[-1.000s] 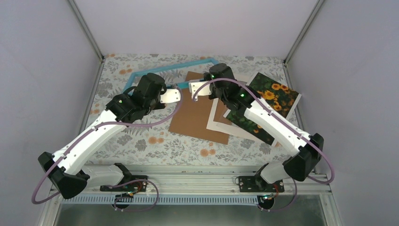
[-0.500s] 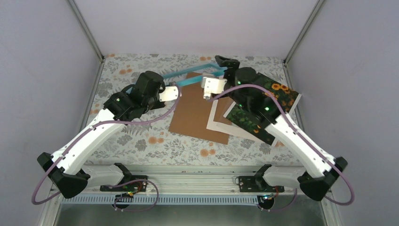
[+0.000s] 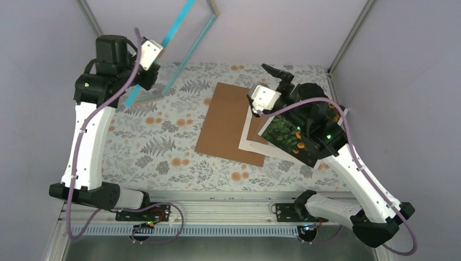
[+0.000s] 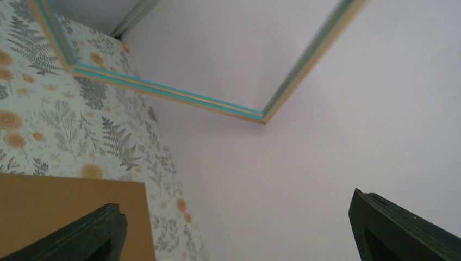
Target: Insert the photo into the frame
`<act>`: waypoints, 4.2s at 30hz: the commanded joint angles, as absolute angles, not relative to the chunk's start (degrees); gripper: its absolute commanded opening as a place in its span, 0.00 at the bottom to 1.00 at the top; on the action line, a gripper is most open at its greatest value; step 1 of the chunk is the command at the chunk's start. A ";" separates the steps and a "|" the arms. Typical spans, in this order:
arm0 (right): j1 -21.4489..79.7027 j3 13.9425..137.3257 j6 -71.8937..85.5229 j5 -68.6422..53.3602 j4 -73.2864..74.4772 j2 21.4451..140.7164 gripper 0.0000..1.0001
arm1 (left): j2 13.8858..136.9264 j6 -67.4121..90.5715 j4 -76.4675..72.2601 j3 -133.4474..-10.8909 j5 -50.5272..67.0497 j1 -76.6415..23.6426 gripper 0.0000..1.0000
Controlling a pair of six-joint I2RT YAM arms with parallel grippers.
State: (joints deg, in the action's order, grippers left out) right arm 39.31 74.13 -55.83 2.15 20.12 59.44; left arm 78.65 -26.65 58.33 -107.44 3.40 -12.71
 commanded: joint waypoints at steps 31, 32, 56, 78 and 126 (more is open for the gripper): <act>-10.57 83.30 -33.11 -38.48 51.52 90.63 1.00 | 105.26 -33.36 77.69 -97.57 48.90 31.59 0.02; -10.62 83.17 -33.08 -38.62 51.35 90.73 1.00 | 105.43 -34.38 77.70 -96.91 48.17 31.82 0.02; -10.70 79.07 -32.27 -39.15 50.18 91.49 1.00 | 109.29 -30.50 56.96 -77.67 41.42 30.67 0.03; -10.67 76.31 -30.74 -37.65 46.88 90.57 1.00 | 90.55 -29.10 44.47 -69.92 34.81 25.01 0.91; -22.24 47.75 -47.08 -5.81 36.37 98.83 0.63 | 129.46 11.97 11.56 -90.06 48.77 -39.77 0.55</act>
